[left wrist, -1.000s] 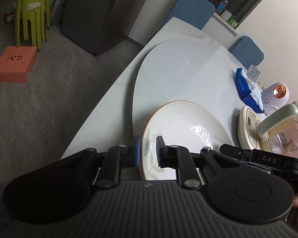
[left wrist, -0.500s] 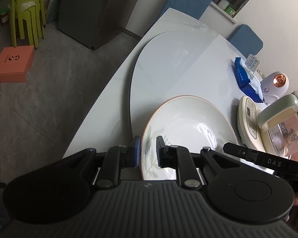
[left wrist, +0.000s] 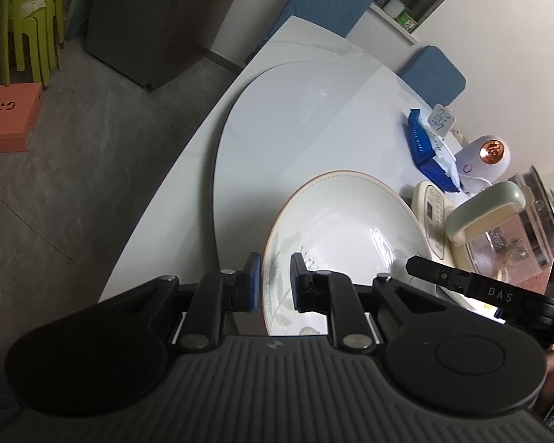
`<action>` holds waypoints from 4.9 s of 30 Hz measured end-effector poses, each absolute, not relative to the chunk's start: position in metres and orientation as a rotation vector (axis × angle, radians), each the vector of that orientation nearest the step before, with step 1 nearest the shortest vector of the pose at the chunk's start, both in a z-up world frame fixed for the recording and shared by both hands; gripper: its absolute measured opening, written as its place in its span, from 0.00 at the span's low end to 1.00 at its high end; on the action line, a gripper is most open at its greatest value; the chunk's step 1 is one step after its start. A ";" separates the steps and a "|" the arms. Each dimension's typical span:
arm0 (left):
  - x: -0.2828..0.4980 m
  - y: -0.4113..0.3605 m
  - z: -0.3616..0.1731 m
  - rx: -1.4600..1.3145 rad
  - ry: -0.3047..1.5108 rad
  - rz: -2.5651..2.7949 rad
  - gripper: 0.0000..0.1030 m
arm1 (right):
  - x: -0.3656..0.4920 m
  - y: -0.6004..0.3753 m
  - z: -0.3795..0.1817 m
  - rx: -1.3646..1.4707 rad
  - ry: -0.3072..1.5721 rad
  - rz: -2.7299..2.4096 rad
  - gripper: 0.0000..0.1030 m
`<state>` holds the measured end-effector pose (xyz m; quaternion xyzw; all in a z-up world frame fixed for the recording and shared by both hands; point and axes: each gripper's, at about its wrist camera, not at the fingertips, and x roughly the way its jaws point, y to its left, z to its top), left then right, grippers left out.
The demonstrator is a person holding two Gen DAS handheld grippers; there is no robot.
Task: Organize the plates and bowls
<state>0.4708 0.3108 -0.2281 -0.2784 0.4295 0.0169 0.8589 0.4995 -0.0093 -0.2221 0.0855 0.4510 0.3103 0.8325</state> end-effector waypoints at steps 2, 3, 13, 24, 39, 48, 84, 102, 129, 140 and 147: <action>0.469 0.308 -0.224 -0.578 0.898 0.032 0.18 | 0.498 -0.010 -0.219 0.193 0.954 0.659 0.17; 0.468 0.308 -0.222 -0.583 0.896 0.029 0.18 | 0.497 -0.012 -0.217 0.194 0.954 0.659 0.17; 0.459 0.298 -0.204 -0.594 0.904 -0.020 0.18 | 0.481 -0.028 -0.204 0.199 0.967 0.637 0.17; 0.437 0.271 -0.179 -0.584 0.921 -0.090 0.18 | 0.455 -0.059 -0.178 0.247 0.946 0.597 0.17; 0.404 0.198 -0.191 -0.540 1.037 -0.198 0.18 | 0.409 -0.123 -0.176 0.276 0.975 0.484 0.17; 0.415 0.170 -0.211 -0.486 1.124 -0.219 0.18 | 0.403 -0.148 -0.212 0.303 1.056 0.437 0.17; 0.435 0.150 -0.220 -0.425 1.188 -0.173 0.21 | 0.409 -0.136 -0.230 0.171 1.090 0.406 0.16; 0.424 0.159 -0.193 -0.454 1.138 -0.131 0.23 | 0.408 -0.126 -0.231 0.129 1.107 0.378 0.16; 0.312 0.150 -0.069 -0.322 0.881 -0.128 0.23 | 0.305 -0.106 -0.096 0.096 0.829 0.305 0.16; 0.242 0.146 -0.033 -0.257 0.800 -0.134 0.23 | 0.229 -0.097 -0.070 0.110 0.808 0.304 0.16; 0.208 0.145 -0.025 -0.225 0.774 -0.135 0.23 | 0.189 -0.091 -0.063 0.100 0.788 0.293 0.16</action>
